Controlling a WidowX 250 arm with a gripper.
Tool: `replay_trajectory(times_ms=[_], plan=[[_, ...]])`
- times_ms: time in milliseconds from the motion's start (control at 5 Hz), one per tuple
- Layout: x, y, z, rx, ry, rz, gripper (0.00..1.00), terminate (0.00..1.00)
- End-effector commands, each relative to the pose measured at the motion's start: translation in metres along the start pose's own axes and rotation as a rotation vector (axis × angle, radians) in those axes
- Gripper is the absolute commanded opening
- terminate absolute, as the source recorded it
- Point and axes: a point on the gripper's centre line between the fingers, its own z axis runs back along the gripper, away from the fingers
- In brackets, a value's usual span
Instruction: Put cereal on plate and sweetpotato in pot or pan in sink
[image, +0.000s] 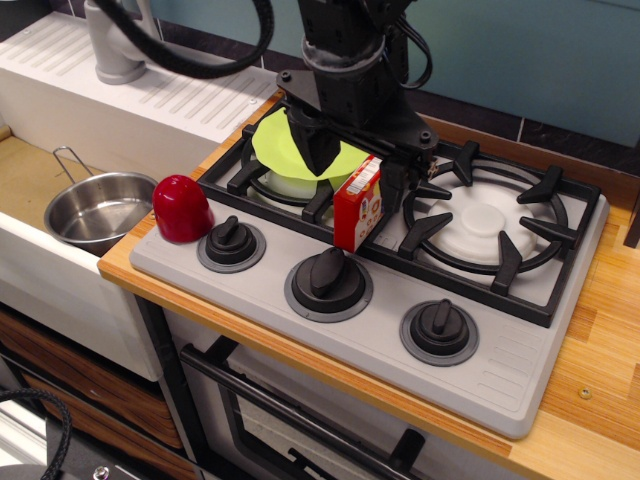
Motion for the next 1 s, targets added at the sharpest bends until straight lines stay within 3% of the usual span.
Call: replay_trajectory(times_ms=[0,600,800], plan=[[0.010,-0.002,-0.008,-0.005,-0.076,0.010,1.00,0.00],[-0.003,-0.003,-0.033,-0.029,-0.121,0.020,1.00,0.00],[-0.005,-0.006,-0.036,-0.038,-0.118,0.026,0.00,0.00]])
